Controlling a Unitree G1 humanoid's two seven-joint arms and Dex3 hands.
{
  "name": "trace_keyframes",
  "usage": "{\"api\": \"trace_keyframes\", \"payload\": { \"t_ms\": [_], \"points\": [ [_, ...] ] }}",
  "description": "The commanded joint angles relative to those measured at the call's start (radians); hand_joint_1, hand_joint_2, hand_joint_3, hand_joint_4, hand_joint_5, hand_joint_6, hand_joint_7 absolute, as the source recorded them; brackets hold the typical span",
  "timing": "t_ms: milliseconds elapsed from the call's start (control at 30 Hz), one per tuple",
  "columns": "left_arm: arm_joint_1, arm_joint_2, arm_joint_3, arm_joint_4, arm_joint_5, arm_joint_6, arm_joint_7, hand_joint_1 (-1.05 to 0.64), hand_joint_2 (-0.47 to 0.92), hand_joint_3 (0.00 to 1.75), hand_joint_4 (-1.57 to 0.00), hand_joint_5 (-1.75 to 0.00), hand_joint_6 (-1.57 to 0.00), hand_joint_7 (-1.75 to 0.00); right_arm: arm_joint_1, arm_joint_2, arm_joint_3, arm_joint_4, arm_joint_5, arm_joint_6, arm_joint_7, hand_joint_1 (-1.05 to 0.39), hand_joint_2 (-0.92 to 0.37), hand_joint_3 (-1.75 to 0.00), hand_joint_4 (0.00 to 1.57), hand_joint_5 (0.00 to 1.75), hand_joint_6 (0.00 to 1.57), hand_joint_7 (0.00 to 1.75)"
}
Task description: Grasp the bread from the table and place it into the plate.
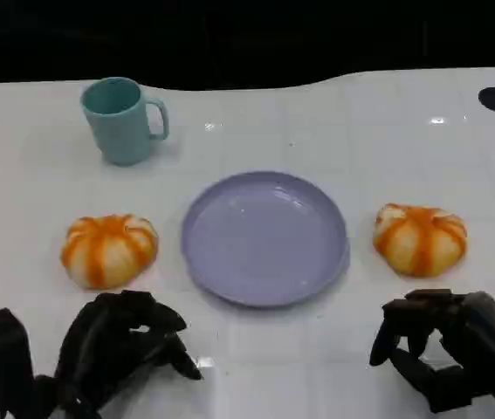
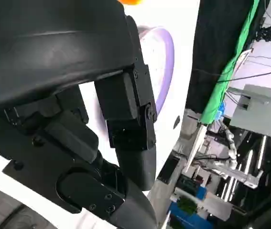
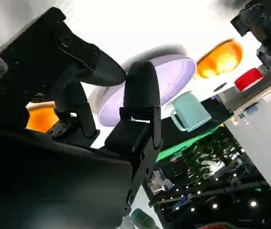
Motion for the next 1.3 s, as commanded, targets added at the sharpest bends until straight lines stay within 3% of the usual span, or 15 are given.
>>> {"api": "trace_keyframes", "payload": {
  "t_ms": [33, 867, 1067, 1300],
  "points": [
    [-0.007, 0.023, 0.004, 0.011, 0.006, -0.011, -0.009, -1.05, 0.7, 0.0, -1.57, -0.59, -1.57, -0.22, -0.006, -0.021, 0.002, 0.002, 0.006, 0.001, 0.001, -0.11, -0.32, -1.3, 0.88, 1.55, 0.86, 1.15],
    [-0.008, 0.02, 0.004, 0.013, 0.004, -0.013, -0.009, -1.05, 0.7, 0.0, -1.57, -0.58, -1.57, -0.22, -0.008, -0.022, -0.003, 0.006, 0.01, -0.007, -0.007, -0.09, -0.31, -1.29, 0.87, 1.57, 0.85, 1.15],
    [-0.012, 0.02, 0.006, 0.014, 0.001, -0.006, -0.007, -1.05, 0.7, 0.0, -1.57, -0.58, -1.57, -0.21, -0.005, -0.022, -0.02, -0.025, 0.012, 0.005, -0.019, -0.1, -0.44, -1.07, 0.76, 1.55, 0.79, 1.07],
    [-0.014, 0.023, 0.006, 0.018, 0.007, -0.013, -0.004, -1.05, 0.7, 0.0, -1.57, -0.59, -1.57, -0.21, 0.014, -0.031, -0.035, -0.111, 0.001, 0.06, -0.013, -0.22, -0.55, -0.75, 0.68, 1.21, 0.81, 0.66]
  ]
}}
